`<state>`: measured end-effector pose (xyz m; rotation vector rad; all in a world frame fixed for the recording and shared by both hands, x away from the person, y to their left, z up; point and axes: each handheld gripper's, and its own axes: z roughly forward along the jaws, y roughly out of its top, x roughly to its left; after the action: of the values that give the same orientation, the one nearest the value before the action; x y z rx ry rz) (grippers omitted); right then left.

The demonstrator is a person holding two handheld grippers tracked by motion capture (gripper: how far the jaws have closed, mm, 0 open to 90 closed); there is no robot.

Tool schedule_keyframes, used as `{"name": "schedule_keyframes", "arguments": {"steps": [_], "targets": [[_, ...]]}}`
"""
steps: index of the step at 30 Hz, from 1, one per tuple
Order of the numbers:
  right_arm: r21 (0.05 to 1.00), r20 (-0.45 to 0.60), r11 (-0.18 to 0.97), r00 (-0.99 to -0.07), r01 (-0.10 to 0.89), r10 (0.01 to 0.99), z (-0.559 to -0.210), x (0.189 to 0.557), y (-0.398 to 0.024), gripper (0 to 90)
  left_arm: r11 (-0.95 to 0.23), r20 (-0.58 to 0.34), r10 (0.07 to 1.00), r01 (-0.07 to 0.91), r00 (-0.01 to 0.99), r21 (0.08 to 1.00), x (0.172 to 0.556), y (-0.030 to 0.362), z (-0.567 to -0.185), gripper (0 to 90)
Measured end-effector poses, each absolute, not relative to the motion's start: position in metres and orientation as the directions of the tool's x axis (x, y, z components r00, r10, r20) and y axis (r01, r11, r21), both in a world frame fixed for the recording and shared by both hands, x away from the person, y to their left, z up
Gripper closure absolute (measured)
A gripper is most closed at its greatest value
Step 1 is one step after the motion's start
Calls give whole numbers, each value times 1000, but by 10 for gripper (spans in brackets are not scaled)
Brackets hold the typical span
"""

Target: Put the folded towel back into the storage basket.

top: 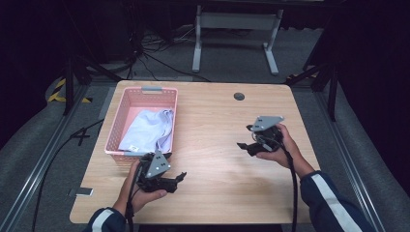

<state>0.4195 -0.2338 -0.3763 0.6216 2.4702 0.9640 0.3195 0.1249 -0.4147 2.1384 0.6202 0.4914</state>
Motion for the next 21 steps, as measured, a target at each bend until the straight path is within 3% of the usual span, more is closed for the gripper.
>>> {"name": "schedule_keyframes", "arguments": {"steps": [13,21], "targets": [[679,-190,649,-772,342,606,-430,373,-312,275,-631,136,487,240,863,738,325,98,-445,221],[695,-117,583,-733,422,670,-455,351,-351,274,-671,104,422,233,901,704,327,88,-460,215]]}}
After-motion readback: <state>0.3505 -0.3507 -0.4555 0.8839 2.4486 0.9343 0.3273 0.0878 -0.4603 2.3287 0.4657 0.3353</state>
